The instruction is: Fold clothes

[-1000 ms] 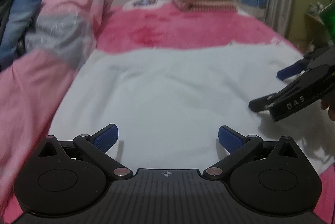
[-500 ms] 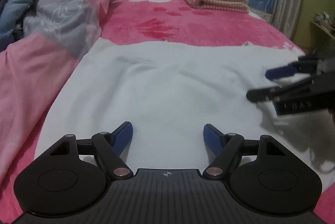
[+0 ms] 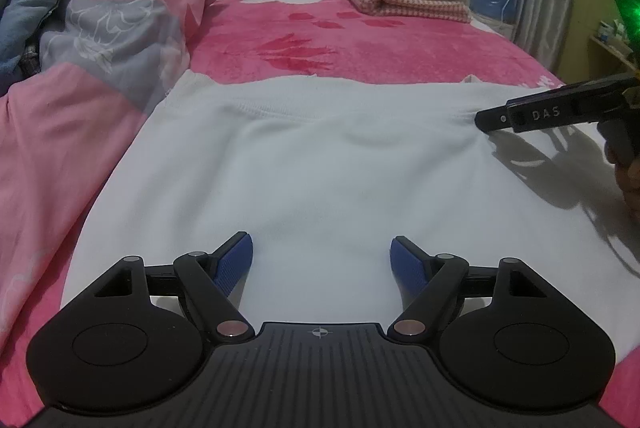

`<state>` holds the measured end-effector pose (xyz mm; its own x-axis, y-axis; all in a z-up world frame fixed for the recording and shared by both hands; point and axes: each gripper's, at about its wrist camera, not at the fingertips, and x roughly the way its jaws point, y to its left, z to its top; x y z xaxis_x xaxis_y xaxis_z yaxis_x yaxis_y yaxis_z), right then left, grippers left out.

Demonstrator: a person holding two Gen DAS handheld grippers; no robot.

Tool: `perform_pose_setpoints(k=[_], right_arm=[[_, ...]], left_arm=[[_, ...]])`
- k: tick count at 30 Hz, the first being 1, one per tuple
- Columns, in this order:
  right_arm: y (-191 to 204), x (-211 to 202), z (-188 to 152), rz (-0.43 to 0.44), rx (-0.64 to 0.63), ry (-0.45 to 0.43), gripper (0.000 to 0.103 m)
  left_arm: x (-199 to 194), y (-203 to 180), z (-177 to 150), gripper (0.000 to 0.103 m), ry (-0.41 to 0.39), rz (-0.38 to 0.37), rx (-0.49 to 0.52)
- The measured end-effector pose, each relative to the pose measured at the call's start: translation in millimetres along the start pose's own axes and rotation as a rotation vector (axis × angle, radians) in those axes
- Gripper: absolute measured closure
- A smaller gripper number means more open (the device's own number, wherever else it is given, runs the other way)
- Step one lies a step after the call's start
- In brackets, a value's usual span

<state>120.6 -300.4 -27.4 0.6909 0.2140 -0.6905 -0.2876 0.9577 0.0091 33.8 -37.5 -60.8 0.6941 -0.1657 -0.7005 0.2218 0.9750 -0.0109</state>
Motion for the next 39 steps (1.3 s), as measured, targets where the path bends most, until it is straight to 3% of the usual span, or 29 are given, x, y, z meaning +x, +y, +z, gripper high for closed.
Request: perform_pose_setpoints(k=[5,9,11,16,19,23,25,27,28,29,31,33,37,39], right_arm=[[-6,-23,-1,0.036,0.069,-0.035,0.053],[-32,-32,-19,0.012,0.162,0.006,0.057],[-62,-42,-33,-0.021,0.252,-0.002,0.080],[-124,-73,-57,-0.156,0.432,-0.046,0.087],[-129,-79,-54,-0.156,0.439,-0.063,0.084],[-103,-66,-39,-0.032,0.350,-0.067,0.084],[-98,-59,-37,-0.025,0.309,-0.052,0.085],[-106,-58,-43,-0.103,0.283,-0.040,0.085],[-119,-61,-49,-0.167,0.311,-0.034,0.086],[-133,-66,-54,-0.216,0.352,-0.032,0.076],[-161,-87,-65,-0.256,0.480,-0.051,0.077],[-172,-109,-70,-0.318,0.496,-0.065,0.077],[-158,-138,-77,-0.228,0.492,-0.073,0.076],[-138,-137,-76,-0.124,0.438,-0.063,0.076]], left_arm=[[-1,2,0,0.025,0.000,0.003,-0.011],[0,11,0,0.025,0.003,0.005,-0.053],[0,15,1,0.025,0.003,0.008,-0.064],[1,16,2,0.026,0.006,0.013,-0.068],[1,15,3,0.026,0.008,0.018,-0.064],[0,18,11,0.026,-0.008,0.019,-0.078],[1,21,15,0.026,-0.011,0.030,-0.092],[0,25,17,0.026,-0.012,0.032,-0.108],[-1,26,17,0.026,-0.012,0.032,-0.112],[-2,28,17,0.026,-0.013,0.035,-0.114],[-3,30,15,0.026,-0.019,0.037,-0.111],[-3,32,14,0.026,-0.029,0.033,-0.108],[0,31,17,0.026,-0.044,0.027,-0.099],[2,29,17,0.026,-0.047,0.024,-0.096]])
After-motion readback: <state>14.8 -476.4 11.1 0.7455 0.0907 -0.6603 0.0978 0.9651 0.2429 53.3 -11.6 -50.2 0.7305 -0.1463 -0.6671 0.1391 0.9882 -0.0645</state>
